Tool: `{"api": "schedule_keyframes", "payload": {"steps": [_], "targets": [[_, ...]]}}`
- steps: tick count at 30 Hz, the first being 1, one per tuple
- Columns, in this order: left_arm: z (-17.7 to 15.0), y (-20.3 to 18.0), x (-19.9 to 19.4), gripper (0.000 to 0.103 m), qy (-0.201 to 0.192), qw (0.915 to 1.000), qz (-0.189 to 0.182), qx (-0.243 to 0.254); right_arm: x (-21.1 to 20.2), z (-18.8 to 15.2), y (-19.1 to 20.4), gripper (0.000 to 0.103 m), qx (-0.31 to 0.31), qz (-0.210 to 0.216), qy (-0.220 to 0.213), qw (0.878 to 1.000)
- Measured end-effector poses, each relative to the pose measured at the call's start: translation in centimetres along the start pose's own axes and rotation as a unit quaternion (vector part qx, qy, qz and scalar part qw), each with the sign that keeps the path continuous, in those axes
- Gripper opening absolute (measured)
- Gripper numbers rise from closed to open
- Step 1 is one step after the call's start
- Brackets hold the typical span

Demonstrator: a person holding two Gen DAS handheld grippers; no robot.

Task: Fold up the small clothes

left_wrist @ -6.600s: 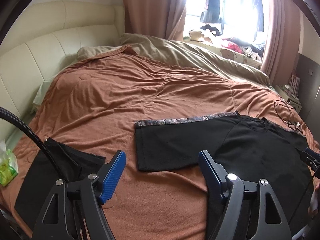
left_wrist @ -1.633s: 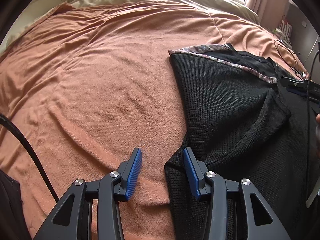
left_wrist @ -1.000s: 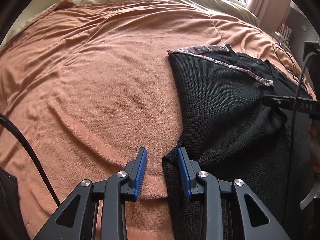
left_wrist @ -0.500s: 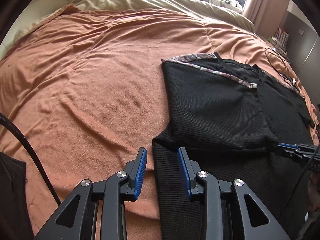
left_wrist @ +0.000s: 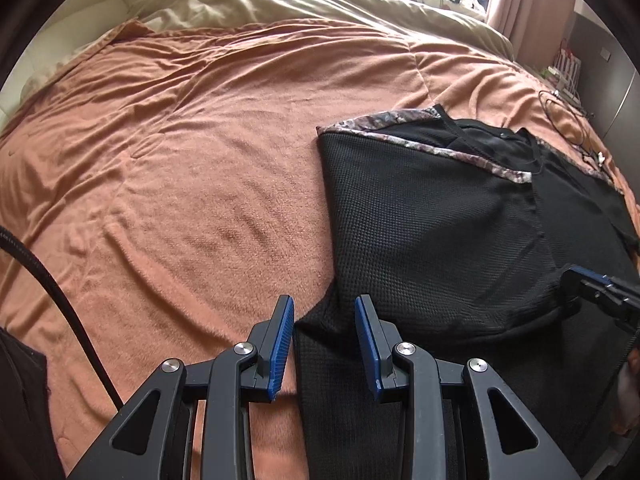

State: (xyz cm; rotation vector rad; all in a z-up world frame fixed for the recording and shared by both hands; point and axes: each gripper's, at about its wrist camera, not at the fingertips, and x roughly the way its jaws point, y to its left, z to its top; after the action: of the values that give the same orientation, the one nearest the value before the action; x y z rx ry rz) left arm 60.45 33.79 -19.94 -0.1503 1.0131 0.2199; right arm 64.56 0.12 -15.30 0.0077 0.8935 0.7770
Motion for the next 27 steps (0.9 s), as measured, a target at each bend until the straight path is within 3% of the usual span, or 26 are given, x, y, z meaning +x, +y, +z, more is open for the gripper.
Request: {"api": "schedule_keyframes", "payload": {"steps": [7,8,10,14,19,27], "targets": [[-0.2,-0.4,2.3,0.034,0.011,0.9999,0.0,-0.002,0.1,0.8,-0.8,0.018,0.001,0.003,-0.005,1.0],[-0.3,-0.5,2.3,0.034,0.009,1.0,0.001,0.001,-0.1,1.1,-1.1,0.021,0.006,0.004,-0.007,1.0],[-0.3,-0.5,2.2,0.034,0.006,1.0,0.002,0.003,-0.3,1.2,-1.5,0.042,0.014,0.012,-0.014,1.0],[-0.4,-0.5,2.1,0.034,0.008,1.0,-0.003,0.001,0.1,1.1,-1.6,0.046,0.017,0.003,-0.011,1.0],[-0.4,-0.2,1.8,0.034,0.009,1.0,-0.003,-0.001,2.8,0.5,-1.0,0.045,-0.01,-0.057,0.032,0.998],[-0.9,0.7,1.5,0.034,0.016,0.9998,0.006,-0.01,2.8,-1.1,1.4,0.045,-0.081,-0.134,0.05,0.986]]}}
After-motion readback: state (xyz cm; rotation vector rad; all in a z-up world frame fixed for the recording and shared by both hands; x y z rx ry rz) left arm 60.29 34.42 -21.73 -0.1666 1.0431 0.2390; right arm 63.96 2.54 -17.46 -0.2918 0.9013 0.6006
